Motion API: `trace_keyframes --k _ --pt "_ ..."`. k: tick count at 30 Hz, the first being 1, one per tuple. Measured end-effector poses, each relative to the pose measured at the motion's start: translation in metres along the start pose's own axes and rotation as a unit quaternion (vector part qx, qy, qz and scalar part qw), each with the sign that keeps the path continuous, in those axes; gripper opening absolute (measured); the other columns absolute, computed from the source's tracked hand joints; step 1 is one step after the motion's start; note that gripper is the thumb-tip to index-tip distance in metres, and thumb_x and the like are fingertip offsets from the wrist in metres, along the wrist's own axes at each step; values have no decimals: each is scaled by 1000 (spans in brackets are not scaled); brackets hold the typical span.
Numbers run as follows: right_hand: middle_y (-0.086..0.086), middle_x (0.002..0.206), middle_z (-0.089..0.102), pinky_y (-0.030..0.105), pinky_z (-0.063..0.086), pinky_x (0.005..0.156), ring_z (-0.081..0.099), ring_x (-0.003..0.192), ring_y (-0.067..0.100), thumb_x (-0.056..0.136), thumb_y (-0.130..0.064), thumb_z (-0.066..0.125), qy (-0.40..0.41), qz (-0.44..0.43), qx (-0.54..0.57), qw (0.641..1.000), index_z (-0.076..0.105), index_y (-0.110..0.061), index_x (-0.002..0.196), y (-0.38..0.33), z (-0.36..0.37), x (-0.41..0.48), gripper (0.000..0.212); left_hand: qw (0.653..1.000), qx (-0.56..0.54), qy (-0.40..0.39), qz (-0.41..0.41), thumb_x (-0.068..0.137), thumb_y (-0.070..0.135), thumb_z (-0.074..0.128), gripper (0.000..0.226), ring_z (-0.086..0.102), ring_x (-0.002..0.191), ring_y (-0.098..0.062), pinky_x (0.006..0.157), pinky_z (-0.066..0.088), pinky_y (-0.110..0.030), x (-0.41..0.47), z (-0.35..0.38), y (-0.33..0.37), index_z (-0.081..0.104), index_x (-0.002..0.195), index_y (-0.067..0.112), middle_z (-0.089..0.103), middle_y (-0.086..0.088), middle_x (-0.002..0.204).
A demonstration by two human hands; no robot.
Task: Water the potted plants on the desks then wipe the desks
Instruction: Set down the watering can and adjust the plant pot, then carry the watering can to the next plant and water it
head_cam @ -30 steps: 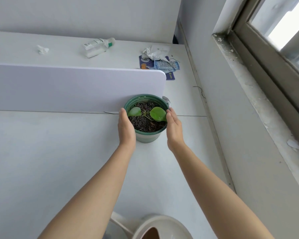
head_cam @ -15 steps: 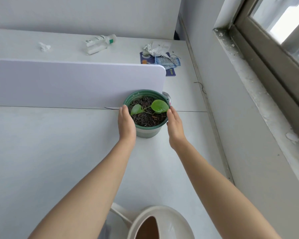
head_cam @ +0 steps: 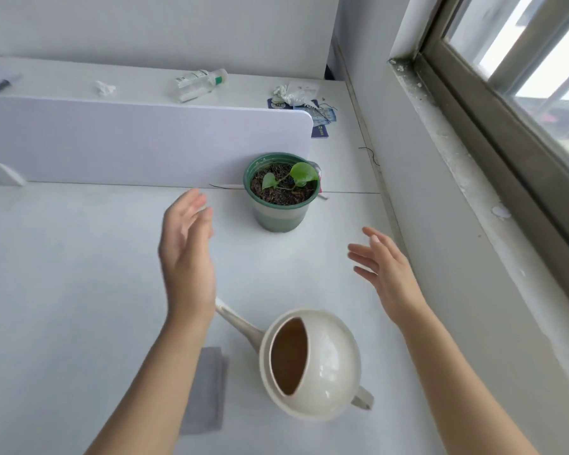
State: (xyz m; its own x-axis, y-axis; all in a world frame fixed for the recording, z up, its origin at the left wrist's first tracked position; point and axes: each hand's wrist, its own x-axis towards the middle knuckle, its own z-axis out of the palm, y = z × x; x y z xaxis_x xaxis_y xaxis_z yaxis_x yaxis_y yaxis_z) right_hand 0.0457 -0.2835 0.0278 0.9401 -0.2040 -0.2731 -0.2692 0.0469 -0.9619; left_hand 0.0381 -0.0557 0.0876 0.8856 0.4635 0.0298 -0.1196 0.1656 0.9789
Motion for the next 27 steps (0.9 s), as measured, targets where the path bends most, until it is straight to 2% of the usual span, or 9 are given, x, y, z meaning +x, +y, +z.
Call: trace_keyframes --k 4,7,13,16,18,21,23,25,27 --pt "9 99 66 35 46 87 62 91 20 96 -23 39 55 7 -38 998 63 -21 86 11 -14 -63 26 999 -19 44 -10 76 26 45 22 58 101 -8 81 44 -18 -26 -42 0 57 92 33 60 12 104" --pt "4 92 67 35 46 87 62 91 20 96 -21 39 77 15 -78 994 64 -15 79 22 -13 -101 31 998 -21 57 -23 77 24 44 21 56 107 -11 80 44 -18 -36 -58 -7 58 93 31 59 7 108" --pt "-3 89 64 25 43 76 57 89 11 94 -24 45 120 25 -135 983 63 -17 81 49 3 -153 23 992 39 67 -99 92 10 42 33 47 125 -21 99 41 -32 -48 -79 -45 50 124 11 51 -10 134" --pt "-3 100 62 22 39 73 55 97 14 93 -27 47 146 26 -150 977 60 -17 100 67 12 -169 17 983 58 26 -171 94 18 40 41 41 129 -22 102 34 -32 -53 -80 -69 39 135 12 43 -11 141" --pt "1 116 58 25 37 83 53 110 17 92 -30 48 164 35 -149 974 54 -16 117 79 19 -177 29 973 68 -28 -221 95 26 40 48 34 134 -20 106 29 -34 -56 -76 -83 31 141 15 35 -7 146" --pt "-1 128 49 25 33 92 45 121 14 94 -33 44 172 36 -142 974 46 -14 130 84 29 -183 41 963 53 -95 -248 93 34 44 55 28 137 -18 110 24 -36 -63 -65 -96 27 142 17 31 -6 148" --pt "1 130 49 24 33 91 45 118 14 95 -34 40 164 24 -153 974 48 -15 127 83 32 -184 39 963 30 -114 -242 92 32 47 51 37 129 -17 103 29 -32 -68 -62 -98 30 138 17 41 -3 138" --pt "0 116 53 24 34 85 48 110 17 96 -35 35 159 24 -131 978 55 -22 104 78 33 -182 25 965 19 -122 -231 91 29 51 46 44 117 -15 93 30 -28 -70 -61 -98 32 133 20 47 -5 130" --pt "-3 111 50 26 32 86 45 105 13 95 -40 35 156 52 -99 981 53 -23 102 76 33 -175 26 967 21 -120 -226 90 27 54 56 46 112 -14 91 30 -26 -69 -60 -99 26 138 20 49 -6 131"
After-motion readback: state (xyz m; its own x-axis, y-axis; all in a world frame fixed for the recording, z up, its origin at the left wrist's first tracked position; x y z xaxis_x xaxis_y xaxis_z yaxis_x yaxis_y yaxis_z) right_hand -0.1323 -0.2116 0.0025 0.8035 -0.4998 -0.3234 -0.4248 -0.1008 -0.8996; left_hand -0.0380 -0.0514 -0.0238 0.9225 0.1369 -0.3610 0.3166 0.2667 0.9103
